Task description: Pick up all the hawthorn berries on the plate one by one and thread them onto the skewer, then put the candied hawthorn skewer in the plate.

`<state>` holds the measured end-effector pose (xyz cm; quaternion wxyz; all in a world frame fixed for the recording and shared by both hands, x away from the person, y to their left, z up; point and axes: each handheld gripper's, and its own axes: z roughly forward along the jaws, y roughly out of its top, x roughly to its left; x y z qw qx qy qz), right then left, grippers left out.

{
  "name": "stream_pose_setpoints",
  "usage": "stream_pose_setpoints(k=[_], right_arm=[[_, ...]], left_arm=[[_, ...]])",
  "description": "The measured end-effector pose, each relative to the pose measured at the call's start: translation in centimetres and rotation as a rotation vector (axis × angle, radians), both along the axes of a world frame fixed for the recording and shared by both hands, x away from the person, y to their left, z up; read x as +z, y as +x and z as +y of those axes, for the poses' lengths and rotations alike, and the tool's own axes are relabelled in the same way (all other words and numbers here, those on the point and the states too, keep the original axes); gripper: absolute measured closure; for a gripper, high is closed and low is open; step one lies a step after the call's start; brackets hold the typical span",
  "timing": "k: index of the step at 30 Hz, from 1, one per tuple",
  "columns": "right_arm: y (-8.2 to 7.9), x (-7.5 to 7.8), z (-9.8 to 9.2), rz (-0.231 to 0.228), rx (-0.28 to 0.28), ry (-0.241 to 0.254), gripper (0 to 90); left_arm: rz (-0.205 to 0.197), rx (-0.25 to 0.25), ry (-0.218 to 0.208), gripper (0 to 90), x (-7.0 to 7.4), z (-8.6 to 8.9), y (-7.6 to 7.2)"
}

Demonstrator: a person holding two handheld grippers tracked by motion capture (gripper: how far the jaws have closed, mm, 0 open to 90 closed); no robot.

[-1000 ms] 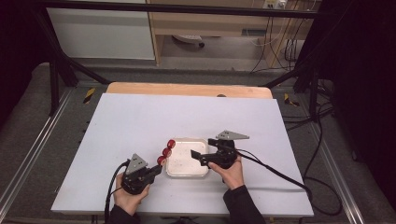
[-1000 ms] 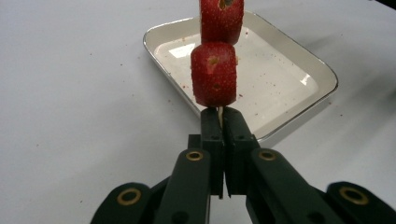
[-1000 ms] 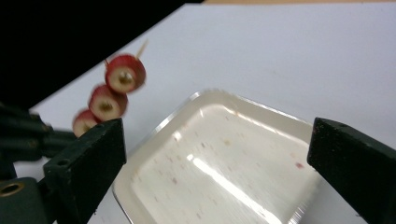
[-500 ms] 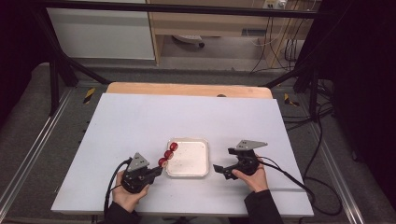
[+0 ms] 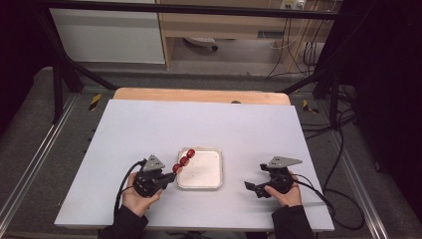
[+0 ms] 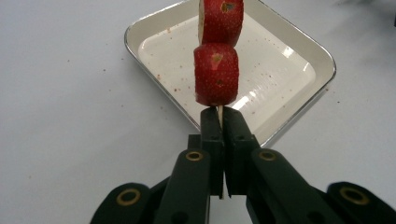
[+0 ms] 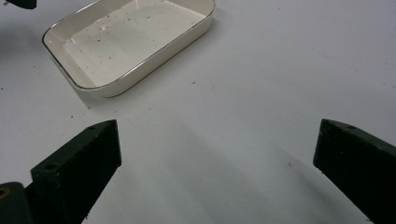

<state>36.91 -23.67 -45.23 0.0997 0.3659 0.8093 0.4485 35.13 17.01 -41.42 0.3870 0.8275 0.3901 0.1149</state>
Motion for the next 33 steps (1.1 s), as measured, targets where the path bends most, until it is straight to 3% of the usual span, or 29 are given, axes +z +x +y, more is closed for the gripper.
stream_pose_setpoints(k=[13, 24, 33], right_arm=[[-0.9, -0.1, -1.7, 0.012, -0.033, 0.006, 1.1], [-0.9, -0.3, -1.8, 0.017, -0.029, -0.001, 1.1], [-1.0, -0.3, -2.1, 0.022, -0.033, 0.008, 1.1]], left_arm=[[0.009, -0.027, 0.036, 87.8, 1.1, -2.4, 2.0], [0.066, -0.045, 0.097, 87.8, 0.3, -5.5, 3.6], [0.104, -0.030, 0.153, 87.9, -0.8, -6.5, 3.9]])
